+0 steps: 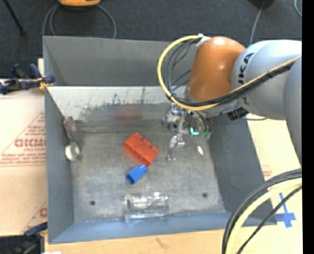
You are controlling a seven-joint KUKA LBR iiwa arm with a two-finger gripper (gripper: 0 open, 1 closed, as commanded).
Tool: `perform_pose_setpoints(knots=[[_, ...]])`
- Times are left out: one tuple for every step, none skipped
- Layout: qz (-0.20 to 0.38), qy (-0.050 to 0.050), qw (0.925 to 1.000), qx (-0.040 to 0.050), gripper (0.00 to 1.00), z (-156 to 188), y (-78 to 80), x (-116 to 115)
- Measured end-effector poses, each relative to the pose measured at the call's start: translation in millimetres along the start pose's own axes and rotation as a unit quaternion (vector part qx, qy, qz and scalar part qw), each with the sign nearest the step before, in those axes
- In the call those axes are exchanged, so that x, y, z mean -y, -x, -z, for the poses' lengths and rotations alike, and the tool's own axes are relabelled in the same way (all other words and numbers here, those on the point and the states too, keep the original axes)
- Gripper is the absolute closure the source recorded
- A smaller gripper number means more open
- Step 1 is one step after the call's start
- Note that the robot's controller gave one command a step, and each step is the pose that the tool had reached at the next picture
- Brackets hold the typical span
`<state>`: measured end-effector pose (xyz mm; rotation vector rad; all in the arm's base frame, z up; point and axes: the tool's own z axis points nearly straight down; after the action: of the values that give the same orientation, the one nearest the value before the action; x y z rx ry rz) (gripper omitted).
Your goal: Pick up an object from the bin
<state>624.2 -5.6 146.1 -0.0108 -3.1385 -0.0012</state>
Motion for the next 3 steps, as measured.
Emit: perform_pose_setpoints(knots=[[0.004,0.001,0.9999,0.0113,0.0,-50.9,24.0,-38.9],[0.055,0.003,0.9984,0.0102,0.0,-56.7,13.9,-51.0],[0.064,0.001,0.9979,0.0109,0.0,-70.8,-7.8,-76.2]])
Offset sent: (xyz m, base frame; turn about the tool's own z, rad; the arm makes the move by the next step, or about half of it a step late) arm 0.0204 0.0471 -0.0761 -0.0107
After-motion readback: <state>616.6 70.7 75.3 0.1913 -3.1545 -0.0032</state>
